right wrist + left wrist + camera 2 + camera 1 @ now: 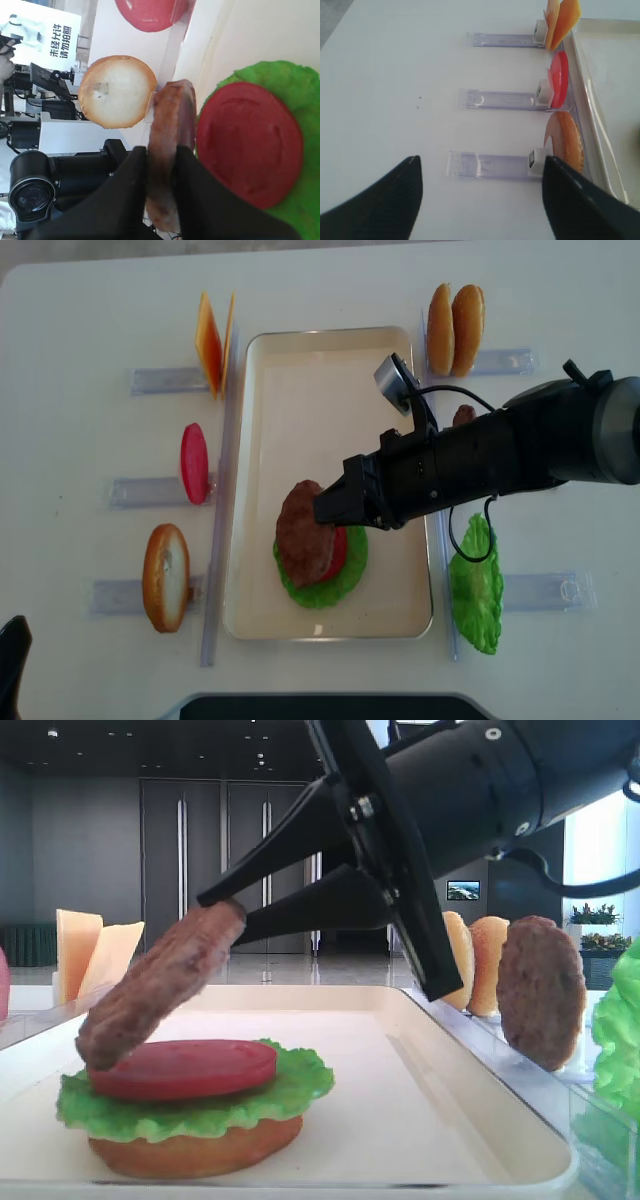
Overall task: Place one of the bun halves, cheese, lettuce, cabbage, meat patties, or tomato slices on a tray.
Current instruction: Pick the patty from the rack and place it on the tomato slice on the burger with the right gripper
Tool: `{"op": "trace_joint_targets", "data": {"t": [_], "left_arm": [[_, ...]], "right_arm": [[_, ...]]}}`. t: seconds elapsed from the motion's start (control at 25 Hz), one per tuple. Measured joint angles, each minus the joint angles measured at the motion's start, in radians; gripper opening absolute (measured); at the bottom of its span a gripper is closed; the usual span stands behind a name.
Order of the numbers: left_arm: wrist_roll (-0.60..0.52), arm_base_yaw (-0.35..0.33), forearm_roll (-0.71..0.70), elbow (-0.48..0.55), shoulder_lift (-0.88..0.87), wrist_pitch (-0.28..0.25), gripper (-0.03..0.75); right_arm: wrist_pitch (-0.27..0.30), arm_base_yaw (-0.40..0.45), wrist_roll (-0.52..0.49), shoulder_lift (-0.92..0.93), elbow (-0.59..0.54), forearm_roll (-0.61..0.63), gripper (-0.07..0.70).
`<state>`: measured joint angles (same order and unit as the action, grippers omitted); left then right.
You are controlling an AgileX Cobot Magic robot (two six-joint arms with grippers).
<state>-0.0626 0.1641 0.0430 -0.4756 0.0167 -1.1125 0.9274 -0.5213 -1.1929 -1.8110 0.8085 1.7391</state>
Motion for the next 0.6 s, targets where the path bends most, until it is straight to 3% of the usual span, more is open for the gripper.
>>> {"op": "trace_joint_targets", "data": {"t": [0.6], "left_arm": [[0.000, 0.000, 0.000, 0.000, 0.000, 0.000, 0.573]], "right_arm": [[0.007, 0.004, -0.002, -0.005, 0.039, -0.028, 0.156]]}}
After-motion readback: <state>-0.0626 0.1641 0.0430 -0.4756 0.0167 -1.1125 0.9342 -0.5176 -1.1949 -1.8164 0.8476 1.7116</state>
